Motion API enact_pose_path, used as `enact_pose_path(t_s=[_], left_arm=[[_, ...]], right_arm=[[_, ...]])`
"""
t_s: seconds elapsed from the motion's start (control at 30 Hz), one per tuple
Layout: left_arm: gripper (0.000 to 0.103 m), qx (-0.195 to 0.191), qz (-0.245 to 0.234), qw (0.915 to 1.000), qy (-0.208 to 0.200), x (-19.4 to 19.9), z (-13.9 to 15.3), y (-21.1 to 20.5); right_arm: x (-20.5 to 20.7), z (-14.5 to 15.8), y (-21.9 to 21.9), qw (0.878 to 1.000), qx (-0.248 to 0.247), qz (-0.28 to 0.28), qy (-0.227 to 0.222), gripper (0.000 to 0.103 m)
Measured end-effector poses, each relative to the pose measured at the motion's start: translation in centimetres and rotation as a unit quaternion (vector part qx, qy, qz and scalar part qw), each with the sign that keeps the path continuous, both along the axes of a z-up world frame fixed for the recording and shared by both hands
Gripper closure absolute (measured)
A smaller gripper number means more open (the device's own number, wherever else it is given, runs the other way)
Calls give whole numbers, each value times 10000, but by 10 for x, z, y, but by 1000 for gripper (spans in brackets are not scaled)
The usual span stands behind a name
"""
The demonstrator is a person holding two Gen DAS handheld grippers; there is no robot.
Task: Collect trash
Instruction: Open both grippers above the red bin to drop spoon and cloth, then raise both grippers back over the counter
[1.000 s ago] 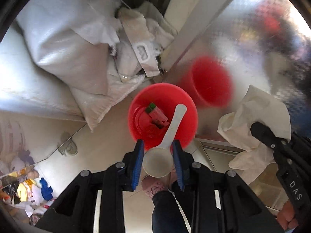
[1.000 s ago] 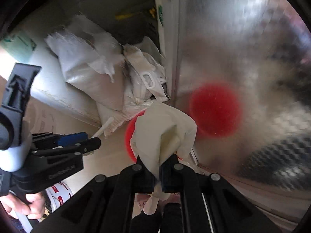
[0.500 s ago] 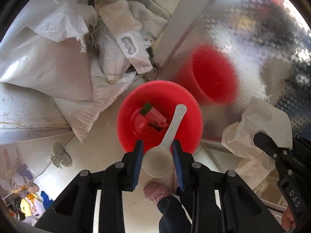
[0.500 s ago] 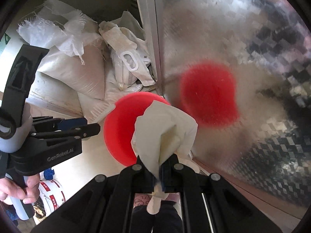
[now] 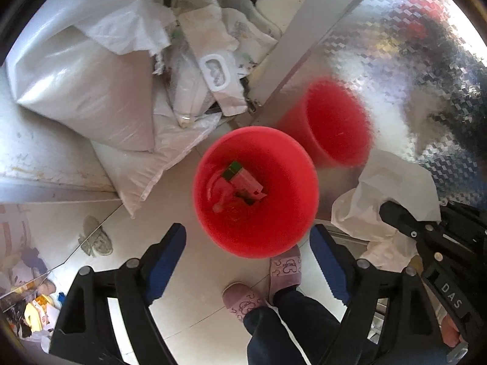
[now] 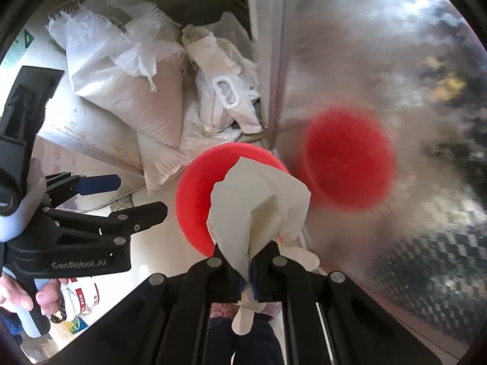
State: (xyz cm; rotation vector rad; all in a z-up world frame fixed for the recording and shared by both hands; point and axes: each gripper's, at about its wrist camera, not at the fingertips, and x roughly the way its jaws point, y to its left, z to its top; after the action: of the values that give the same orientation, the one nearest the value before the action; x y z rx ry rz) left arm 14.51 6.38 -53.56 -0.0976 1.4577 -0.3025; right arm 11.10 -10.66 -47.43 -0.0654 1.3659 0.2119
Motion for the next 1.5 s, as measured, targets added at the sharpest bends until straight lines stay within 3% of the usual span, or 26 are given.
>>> enact_pose_path(t_s=[0.47,0.5,0.6,0.67,0.73,0.8,1.0,1.27,1.5], left_arm=[[21,313,333,9989,-65,-13,3,37],[21,338,345,9988,-77,-15,5,38],[21,422,376,9983,-129,-20,15,42],[21,491,412,9978,-142,-24,23,44],[21,544,442,9974,-192,-28,33,46],[21,609,458,9968,-250,-33,48,47],[21,656,522,9958,-372,-56,120,52],[21,793,486,9915,-914,-85,273,52],[21,804,267,9829,-1637,-90,398,40]], right_arm=[[9,-17,31,9984,41,543,162,98],[9,-17,32,9982,6,570,173,91],[7,-13,34,9979,19,626,162,51],[3,-7,34,9976,25,684,110,48],[0,-1,34,9973,-70,730,86,37],[-3,9,34,9972,-118,740,15,36],[-21,69,29,9974,-58,688,-228,35],[-53,202,26,9962,95,462,-729,29],[-75,316,21,9895,45,359,-1399,16]])
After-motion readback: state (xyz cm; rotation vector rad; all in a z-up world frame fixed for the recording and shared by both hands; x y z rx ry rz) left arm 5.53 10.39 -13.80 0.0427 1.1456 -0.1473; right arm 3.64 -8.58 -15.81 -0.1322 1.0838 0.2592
